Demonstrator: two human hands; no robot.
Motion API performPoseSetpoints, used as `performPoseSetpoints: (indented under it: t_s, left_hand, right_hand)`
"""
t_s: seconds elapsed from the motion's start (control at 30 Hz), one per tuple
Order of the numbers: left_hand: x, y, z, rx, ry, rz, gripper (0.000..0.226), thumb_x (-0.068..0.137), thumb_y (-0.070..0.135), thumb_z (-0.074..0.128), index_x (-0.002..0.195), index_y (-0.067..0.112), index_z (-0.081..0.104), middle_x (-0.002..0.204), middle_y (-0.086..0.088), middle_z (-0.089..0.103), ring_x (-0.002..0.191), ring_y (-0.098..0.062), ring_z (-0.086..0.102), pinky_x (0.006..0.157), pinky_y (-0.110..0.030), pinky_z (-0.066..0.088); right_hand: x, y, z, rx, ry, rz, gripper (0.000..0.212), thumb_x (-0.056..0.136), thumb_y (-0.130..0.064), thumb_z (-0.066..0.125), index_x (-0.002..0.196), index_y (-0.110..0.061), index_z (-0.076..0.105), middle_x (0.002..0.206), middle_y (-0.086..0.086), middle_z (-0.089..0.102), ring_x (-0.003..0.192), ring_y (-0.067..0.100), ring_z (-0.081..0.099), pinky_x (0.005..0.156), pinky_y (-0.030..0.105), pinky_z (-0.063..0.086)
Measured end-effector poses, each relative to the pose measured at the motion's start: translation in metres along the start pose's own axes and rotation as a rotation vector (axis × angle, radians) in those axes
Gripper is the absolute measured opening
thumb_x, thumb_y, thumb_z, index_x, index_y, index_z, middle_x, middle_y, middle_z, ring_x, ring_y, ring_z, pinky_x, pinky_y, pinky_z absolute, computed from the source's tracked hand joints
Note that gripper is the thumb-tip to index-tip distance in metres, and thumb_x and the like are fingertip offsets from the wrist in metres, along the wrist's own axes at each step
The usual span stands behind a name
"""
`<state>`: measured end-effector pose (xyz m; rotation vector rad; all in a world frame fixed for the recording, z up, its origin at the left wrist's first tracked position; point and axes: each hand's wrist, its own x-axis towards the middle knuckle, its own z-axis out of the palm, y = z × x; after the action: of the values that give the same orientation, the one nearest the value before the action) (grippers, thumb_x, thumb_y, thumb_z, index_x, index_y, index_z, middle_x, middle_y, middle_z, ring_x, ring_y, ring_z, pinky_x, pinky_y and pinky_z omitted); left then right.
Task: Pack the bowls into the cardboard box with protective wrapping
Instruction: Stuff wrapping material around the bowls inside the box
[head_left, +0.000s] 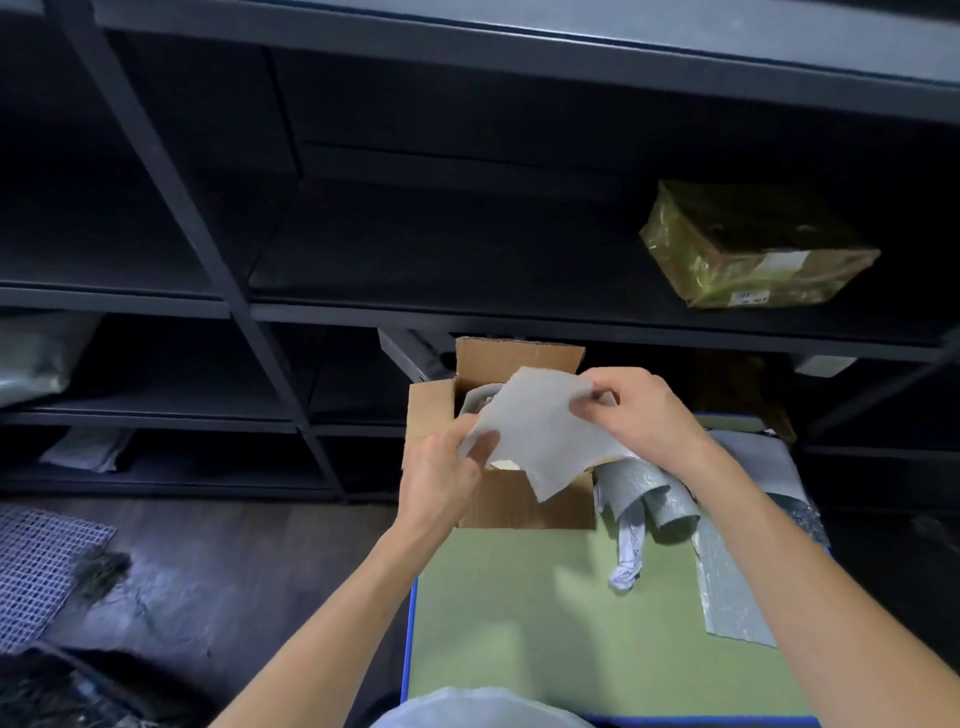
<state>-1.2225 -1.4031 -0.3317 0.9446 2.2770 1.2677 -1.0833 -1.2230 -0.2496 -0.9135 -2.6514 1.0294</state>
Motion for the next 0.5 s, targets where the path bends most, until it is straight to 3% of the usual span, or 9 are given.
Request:
performPoseSetpoints:
  t_s: [0.1, 0.2, 0.37, 0.5]
  left_hand:
    - [0.005, -0.012, 0.002, 0.087, -0.069, 0.065, 0.025, 0.094, 0.019, 0.061, 0.107, 0.039, 0.066, 0.093, 0.017, 0.066, 0.085, -0.005, 0.059, 0.066, -0.024, 0.051]
    - [0.009, -0.019, 0.001, 0.28, 0.014, 0.08, 0.024, 0.093, 0.022, 0.061, 0.114, 0.032, 0.067, 0.105, 0.01, 0.061, 0.09, -0.015, 0.053, 0.068, -0.034, 0.054]
    - [0.011, -0.027, 0.007, 0.63, 0.016, 0.044, 0.012, 0.09, 0.025, 0.053, 0.097, 0.02, 0.062, 0.093, 0.002, 0.049, 0.081, -0.022, 0.042, 0.056, -0.032, 0.035]
    - [0.0, -0.02, 0.018, 0.691, 0.062, 0.032, 0.011, 0.087, 0.023, 0.054, 0.09, 0.016, 0.061, 0.081, 0.002, 0.034, 0.072, -0.02, 0.032, 0.06, -0.03, 0.024]
  right_hand:
    - [0.004, -0.008, -0.007, -0.145, 0.07, -0.024, 0.021, 0.094, -0.023, 0.057, 0.089, -0.037, 0.073, 0.092, -0.016, 0.071, 0.094, 0.009, 0.063, 0.079, 0.034, 0.053]
    - [0.014, -0.017, -0.017, -0.266, 0.15, -0.065, 0.022, 0.094, -0.024, 0.054, 0.095, -0.036, 0.072, 0.096, -0.009, 0.073, 0.092, 0.017, 0.064, 0.078, 0.039, 0.054]
    - [0.037, -0.034, -0.014, -0.457, 0.193, -0.203, 0.025, 0.096, -0.019, 0.052, 0.106, -0.033, 0.07, 0.094, -0.003, 0.074, 0.088, 0.025, 0.065, 0.075, 0.04, 0.053]
    - [0.052, -0.051, -0.004, -0.643, 0.119, -0.372, 0.022, 0.095, -0.026, 0.057, 0.114, -0.032, 0.065, 0.1, -0.006, 0.07, 0.089, 0.023, 0.065, 0.074, 0.04, 0.054]
